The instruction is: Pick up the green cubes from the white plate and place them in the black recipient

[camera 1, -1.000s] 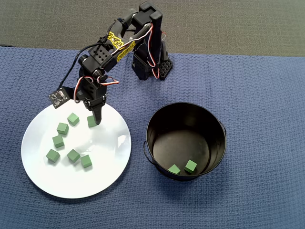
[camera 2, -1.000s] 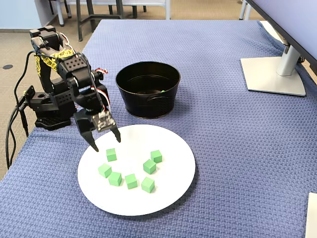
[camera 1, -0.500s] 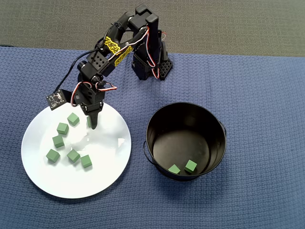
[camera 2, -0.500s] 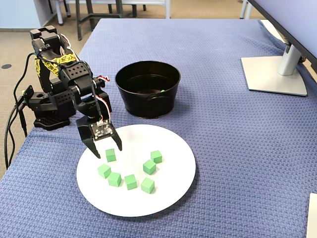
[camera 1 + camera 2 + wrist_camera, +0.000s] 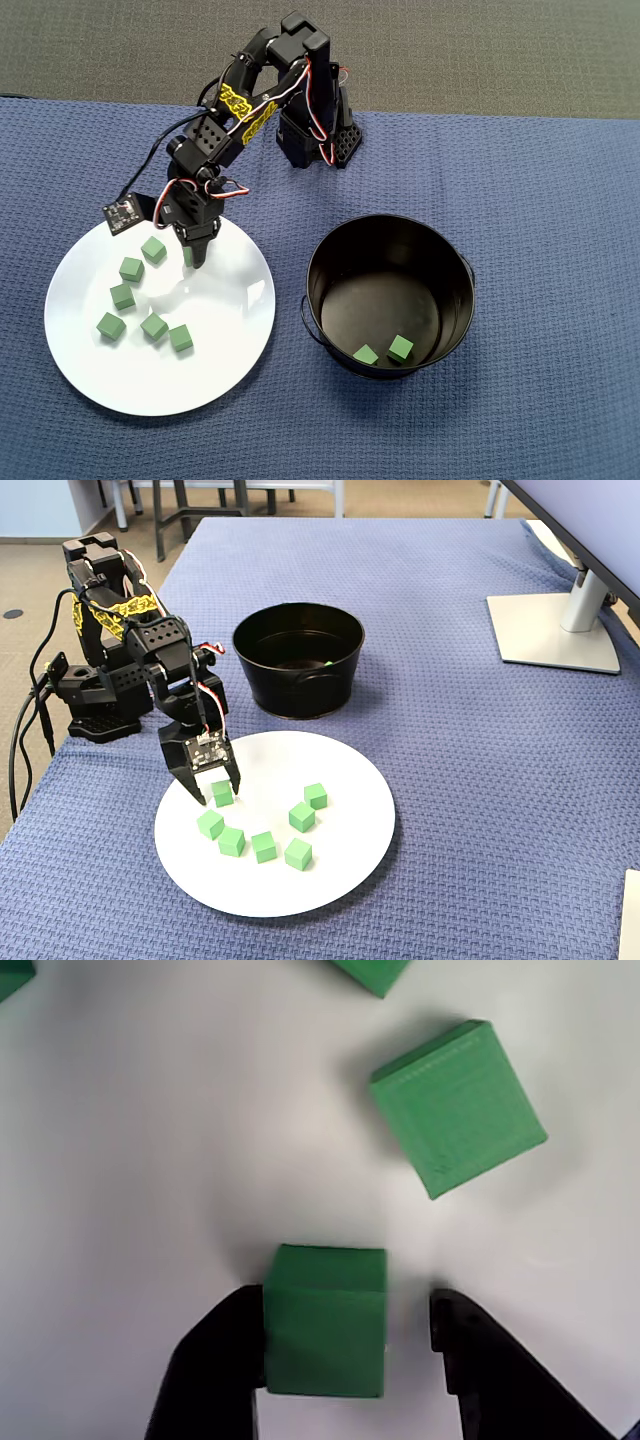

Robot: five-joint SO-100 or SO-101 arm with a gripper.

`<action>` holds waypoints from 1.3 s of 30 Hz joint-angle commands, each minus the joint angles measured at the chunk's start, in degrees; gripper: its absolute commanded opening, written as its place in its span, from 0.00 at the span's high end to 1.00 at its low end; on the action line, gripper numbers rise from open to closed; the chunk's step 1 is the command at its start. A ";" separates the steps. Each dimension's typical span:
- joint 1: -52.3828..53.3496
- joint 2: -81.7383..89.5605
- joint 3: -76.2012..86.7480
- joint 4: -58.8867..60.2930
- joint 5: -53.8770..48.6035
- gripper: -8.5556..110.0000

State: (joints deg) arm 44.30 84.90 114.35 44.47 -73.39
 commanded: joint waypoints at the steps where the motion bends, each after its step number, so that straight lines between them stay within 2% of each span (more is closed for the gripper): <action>1: -0.35 1.67 0.53 -2.11 0.00 0.93; 5: -0.97 3.16 -2.11 -0.53 3.34 0.93; 7: -2.20 5.45 -6.42 4.92 6.24 0.93; 10: -5.54 11.78 -11.69 11.87 11.69 0.93; 13: -10.46 21.36 -12.74 13.18 18.19 0.93; 17: -21.53 31.11 -12.48 15.56 30.76 0.93; 23: -43.15 28.13 -12.83 18.90 50.36 0.93; 26: -51.06 24.79 -10.81 15.91 55.11 0.93; 31: -58.45 23.55 -10.02 15.12 57.04 0.93; 32: -59.24 23.47 -10.02 16.26 55.90 0.86; 33: -59.94 23.47 -9.84 17.58 53.17 0.67; 34: -59.68 23.55 -9.76 18.81 50.45 0.53; 37: -53.26 25.40 -10.63 21.18 42.10 0.48; 39: -45.97 27.07 -10.46 20.30 35.51 0.48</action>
State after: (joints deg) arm -10.37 108.28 104.85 64.69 -28.21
